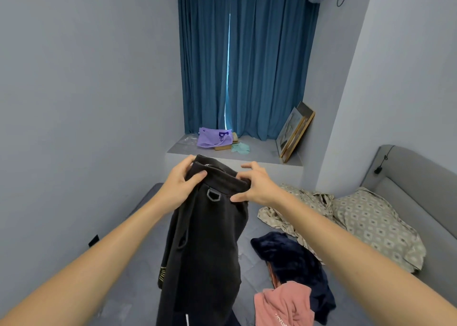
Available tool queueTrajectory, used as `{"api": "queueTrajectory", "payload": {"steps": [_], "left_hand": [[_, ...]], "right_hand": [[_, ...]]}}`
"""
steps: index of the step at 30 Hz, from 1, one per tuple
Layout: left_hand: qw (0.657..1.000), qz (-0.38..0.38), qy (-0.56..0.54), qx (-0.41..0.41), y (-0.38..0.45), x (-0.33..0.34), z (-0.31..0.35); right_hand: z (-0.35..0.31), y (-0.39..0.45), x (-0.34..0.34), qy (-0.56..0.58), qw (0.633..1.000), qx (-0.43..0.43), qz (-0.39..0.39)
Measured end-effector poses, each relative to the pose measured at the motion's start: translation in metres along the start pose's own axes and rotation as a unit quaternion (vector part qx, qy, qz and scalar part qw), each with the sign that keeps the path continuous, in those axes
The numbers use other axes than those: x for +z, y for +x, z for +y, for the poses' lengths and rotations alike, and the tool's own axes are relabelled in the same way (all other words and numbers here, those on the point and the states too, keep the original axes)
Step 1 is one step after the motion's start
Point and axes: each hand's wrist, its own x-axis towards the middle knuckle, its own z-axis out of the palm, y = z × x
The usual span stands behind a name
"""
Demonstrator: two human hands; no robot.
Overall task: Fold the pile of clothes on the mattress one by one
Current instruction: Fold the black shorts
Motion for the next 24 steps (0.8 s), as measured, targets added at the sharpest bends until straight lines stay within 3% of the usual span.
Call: {"api": "queueTrajectory", "payload": {"steps": [3, 6, 12, 14, 16, 18, 20, 24], "left_hand": [[1.000, 0.001, -0.007, -0.002, -0.007, -0.002, 0.010], [0.999, 0.026, -0.016, -0.022, -0.015, -0.002, 0.017], [0.997, 0.018, 0.011, -0.077, -0.046, -0.008, 0.020], [0.996, 0.040, 0.000, -0.078, -0.059, -0.008, 0.015], [0.994, 0.077, -0.027, -0.071, -0.070, -0.006, 0.012], [0.993, 0.095, -0.038, -0.063, -0.079, -0.003, 0.012], [0.993, 0.090, -0.042, -0.063, -0.085, -0.003, 0.009], [0.993, 0.077, -0.058, -0.069, -0.104, -0.012, -0.008]], "right_hand": [[0.005, -0.010, -0.008, 0.124, 0.992, 0.005, -0.031], [0.004, -0.018, -0.015, 0.188, 0.982, 0.007, 0.004], [-0.010, -0.029, -0.014, 0.185, 0.982, -0.038, 0.026], [-0.013, -0.035, -0.012, 0.202, 0.976, -0.040, 0.065], [-0.008, -0.044, -0.002, 0.272, 0.955, -0.016, 0.116], [0.003, -0.056, 0.023, 0.345, 0.932, 0.030, 0.106], [0.009, -0.072, 0.052, 0.369, 0.925, 0.064, 0.068], [0.005, -0.092, 0.079, 0.385, 0.915, 0.062, 0.103]]}}
